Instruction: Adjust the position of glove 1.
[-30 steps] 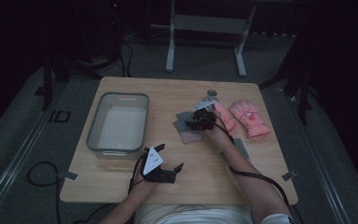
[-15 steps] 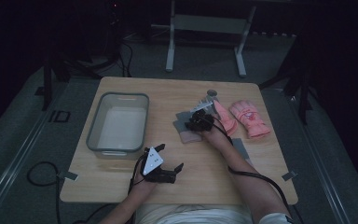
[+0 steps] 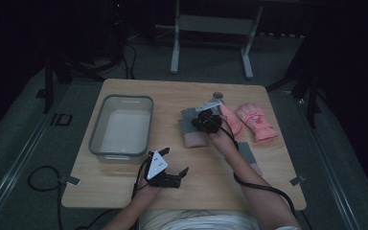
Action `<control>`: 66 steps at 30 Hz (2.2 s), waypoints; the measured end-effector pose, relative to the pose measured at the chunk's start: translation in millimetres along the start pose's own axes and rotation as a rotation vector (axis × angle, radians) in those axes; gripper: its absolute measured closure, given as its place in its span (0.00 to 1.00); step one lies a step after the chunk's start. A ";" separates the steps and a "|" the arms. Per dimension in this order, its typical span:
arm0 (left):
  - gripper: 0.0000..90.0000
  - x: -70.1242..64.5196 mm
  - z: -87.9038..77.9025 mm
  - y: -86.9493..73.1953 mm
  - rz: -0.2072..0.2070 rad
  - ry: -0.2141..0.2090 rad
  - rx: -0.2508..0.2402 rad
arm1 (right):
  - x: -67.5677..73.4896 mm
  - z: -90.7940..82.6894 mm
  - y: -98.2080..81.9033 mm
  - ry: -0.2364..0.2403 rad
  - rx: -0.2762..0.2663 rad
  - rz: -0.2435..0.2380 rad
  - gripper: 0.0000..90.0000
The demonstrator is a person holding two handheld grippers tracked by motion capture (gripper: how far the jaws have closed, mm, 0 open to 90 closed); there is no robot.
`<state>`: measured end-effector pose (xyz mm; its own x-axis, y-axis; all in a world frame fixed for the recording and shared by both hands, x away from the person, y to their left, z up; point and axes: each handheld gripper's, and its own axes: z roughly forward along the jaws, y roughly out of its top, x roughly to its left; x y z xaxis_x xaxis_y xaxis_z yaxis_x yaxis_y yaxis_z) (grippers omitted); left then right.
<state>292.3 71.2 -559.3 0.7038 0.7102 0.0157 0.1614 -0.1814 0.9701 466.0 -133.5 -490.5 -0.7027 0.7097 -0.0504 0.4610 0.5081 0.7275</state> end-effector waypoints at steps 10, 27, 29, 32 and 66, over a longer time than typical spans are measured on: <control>0.01 0.0 0.2 0.1 -0.006 0.008 0.003 | 29.9 -84.2 -12.5 -0.064 -0.087 0.050 0.95; 0.01 -0.5 0.2 0.0 0.000 0.009 0.002 | 59.8 -74.7 -96.1 -0.066 0.029 0.176 0.95; 0.01 -0.5 0.2 0.1 0.001 0.010 0.001 | 59.5 -67.8 -101.3 -0.061 0.031 0.184 0.95; 0.01 -0.3 0.1 0.0 -0.003 0.009 0.002 | 57.8 -57.4 -104.9 -0.056 0.044 0.179 0.95; 0.01 -0.3 0.2 0.1 -0.003 0.004 0.001 | -18.3 -110.1 -106.8 -0.053 -0.107 -0.030 0.67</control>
<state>292.2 70.8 -559.3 0.7003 0.7137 0.0144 0.1640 -0.1805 0.9698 370.0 -254.5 -491.9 -0.6847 0.7209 -0.1073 0.3774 0.4767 0.7939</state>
